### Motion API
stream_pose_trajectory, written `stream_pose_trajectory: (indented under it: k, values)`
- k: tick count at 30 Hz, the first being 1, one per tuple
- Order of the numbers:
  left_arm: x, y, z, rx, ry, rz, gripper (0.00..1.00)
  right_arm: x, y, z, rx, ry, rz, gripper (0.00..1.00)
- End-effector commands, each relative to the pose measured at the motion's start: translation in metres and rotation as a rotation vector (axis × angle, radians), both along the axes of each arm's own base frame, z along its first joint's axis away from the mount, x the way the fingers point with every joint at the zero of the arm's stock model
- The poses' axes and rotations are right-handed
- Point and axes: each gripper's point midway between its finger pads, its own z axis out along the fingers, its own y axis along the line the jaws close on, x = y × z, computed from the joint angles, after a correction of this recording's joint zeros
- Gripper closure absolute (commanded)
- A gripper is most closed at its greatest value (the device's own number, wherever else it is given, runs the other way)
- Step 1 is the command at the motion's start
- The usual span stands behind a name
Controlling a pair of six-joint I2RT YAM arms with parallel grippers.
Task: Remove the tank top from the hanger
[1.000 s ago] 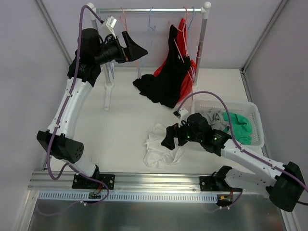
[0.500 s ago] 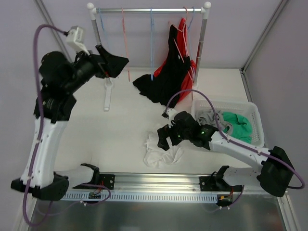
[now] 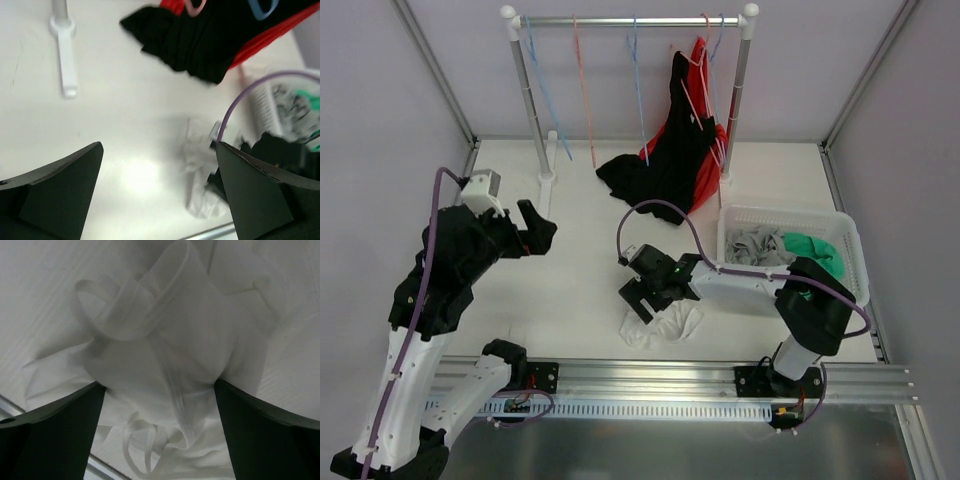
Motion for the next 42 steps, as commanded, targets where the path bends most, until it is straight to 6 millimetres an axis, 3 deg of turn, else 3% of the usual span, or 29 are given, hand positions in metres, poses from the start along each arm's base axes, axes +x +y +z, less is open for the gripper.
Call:
stream_pose_trajectory:
  k: [1, 3, 4, 6, 7, 9, 12, 15, 17, 18, 22, 26, 31, 34, 37, 42]
  values:
    - [-0.023, 0.016, -0.02, 0.083, -0.027, 0.007, 0.01, 0.013, -0.006, -0.009, -0.088, -0.034, -0.009, 0.15]
    - [-0.03, 0.027, -0.042, 0.105, -0.019, 0.05, 0.01, 0.012, -0.003, -0.01, -0.086, -0.031, -0.011, 0.41]
    - [-0.031, 0.033, -0.049, 0.113, -0.014, 0.077, 0.01, 0.015, -0.001, -0.006, -0.067, -0.048, -0.018, 0.63]
    - [-0.035, 0.044, -0.069, 0.113, -0.001, 0.143, 0.01, 0.017, 0.001, 0.002, -0.045, -0.072, -0.021, 0.77]
    - [-0.035, 0.046, -0.075, 0.11, 0.001, 0.159, 0.01, 0.019, 0.004, 0.008, -0.023, -0.088, -0.022, 0.99]
    - [-0.035, 0.051, -0.095, 0.104, 0.021, 0.194, 0.01, 0.024, 0.005, 0.03, 0.029, -0.139, -0.032, 1.0]
    - [-0.035, 0.046, -0.09, 0.095, 0.004, 0.168, 0.01, 0.031, 0.003, 0.074, 0.121, -0.228, -0.045, 1.0]
    - [-0.034, 0.045, -0.092, 0.094, 0.011, 0.166, 0.01, 0.044, -0.014, 0.121, 0.192, -0.292, -0.108, 1.0]
    - [-0.035, 0.043, -0.093, 0.092, 0.016, 0.151, 0.01, 0.053, -0.034, 0.139, 0.191, -0.315, -0.152, 1.0]
    - [-0.035, 0.043, -0.093, 0.092, 0.012, 0.155, 0.01, 0.057, -0.041, 0.162, 0.231, -0.35, -0.174, 1.0]
    - [-0.037, 0.045, -0.09, 0.082, -0.008, 0.161, 0.01, 0.075, -0.093, 0.209, 0.228, -0.424, -0.297, 1.0]
    - [-0.04, 0.045, -0.087, 0.073, -0.028, 0.159, 0.01, 0.09, -0.141, 0.243, 0.212, -0.487, -0.416, 1.0]
    - [-0.04, 0.044, -0.087, 0.07, -0.028, 0.151, 0.01, 0.109, -0.2, 0.242, 0.176, -0.481, -0.604, 1.0]
    - [-0.04, 0.043, -0.087, 0.068, -0.029, 0.146, 0.01, 0.12, -0.221, 0.221, 0.151, -0.447, -0.693, 1.0]
    - [-0.039, 0.041, -0.087, 0.067, -0.029, 0.137, 0.01, 0.132, -0.23, 0.178, 0.145, -0.364, -0.767, 1.0]
    - [-0.04, 0.04, -0.087, 0.065, -0.032, 0.131, 0.01, 0.134, -0.247, 0.099, 0.067, -0.237, -0.889, 1.0]
